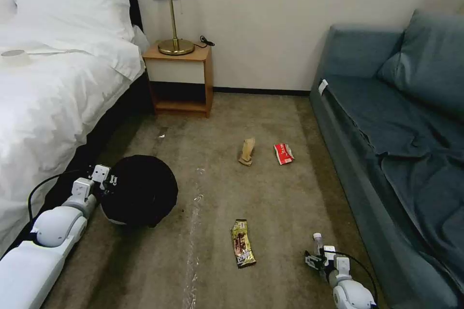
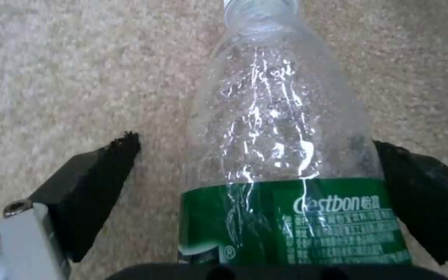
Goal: Pick up the trash bin, then pick up the garbage on the floor and place it into the trash bin.
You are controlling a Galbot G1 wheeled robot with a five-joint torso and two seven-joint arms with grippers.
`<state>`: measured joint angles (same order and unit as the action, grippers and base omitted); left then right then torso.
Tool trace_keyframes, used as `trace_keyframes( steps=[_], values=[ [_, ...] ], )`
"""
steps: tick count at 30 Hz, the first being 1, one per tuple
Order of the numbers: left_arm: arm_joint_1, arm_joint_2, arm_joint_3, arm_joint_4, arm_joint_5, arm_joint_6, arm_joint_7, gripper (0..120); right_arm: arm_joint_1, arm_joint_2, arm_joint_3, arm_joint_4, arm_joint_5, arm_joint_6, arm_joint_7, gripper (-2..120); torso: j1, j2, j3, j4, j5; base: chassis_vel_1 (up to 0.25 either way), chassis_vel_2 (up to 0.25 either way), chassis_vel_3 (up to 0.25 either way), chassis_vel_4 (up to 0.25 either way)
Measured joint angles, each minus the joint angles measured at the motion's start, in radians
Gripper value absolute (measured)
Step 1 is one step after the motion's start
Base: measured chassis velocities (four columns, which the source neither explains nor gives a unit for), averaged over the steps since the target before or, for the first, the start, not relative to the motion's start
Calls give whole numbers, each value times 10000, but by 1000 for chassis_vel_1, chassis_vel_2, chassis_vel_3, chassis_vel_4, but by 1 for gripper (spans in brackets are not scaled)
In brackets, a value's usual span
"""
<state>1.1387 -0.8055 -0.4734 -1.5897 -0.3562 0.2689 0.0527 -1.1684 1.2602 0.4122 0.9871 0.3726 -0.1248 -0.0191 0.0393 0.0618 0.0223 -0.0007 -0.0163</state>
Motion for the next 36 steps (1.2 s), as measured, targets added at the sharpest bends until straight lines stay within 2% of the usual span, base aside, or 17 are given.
trace_keyframes(
  steps=[5,8,14,17,18,19,21,27,29,33,36],
  values=[
    [-58,147,10,27,-34,0,9,4,92,70,157,-140,287,3,-279,98,0,0,1,0,3,0,0,0,0],
    [0,273,-32,34,-52,0,13,4,43,86,228,-105,443,8,-590,87,0,0,1,-3,0,0,0,0,0],
    [149,372,-128,-112,-61,16,6,4,-81,114,263,16,503,117,-818,73,1,-2,2,-1,6,0,0,0,0],
    [167,380,-137,-145,-62,23,-2,4,-99,113,266,42,510,131,-846,70,0,-1,2,-1,10,0,0,0,0],
    [203,387,-156,-222,-63,46,-17,4,-135,109,277,112,542,139,-891,64,0,-2,3,8,21,0,0,0,0],
    [203,387,-156,-222,-63,46,-17,4,-135,109,277,112,542,139,-891,64,0,-2,3,8,21,0,0,0,0],
    [240,361,-159,-317,-56,93,-63,4,-203,73,319,195,611,170,-954,54,1,-3,3,9,20,0,0,0,0],
    [286,277,-117,-423,-48,149,-103,4,-269,69,394,242,617,247,-1065,40,1,-3,3,7,17,0,0,0,0],
    [290,269,-117,-429,-47,151,-111,4,-281,67,401,259,618,249,-1068,39,1,-3,3,8,17,0,0,0,0],
    [356,209,-114,-408,-34,156,-123,4,-344,59,408,432,614,271,-1080,28,3,-4,4,6,19,0,0,0,0],
    [366,173,-109,-381,-31,155,-124,4,-343,14,371,587,621,335,-1148,28,3,-5,6,6,24,0,0,0,0]
  ],
)
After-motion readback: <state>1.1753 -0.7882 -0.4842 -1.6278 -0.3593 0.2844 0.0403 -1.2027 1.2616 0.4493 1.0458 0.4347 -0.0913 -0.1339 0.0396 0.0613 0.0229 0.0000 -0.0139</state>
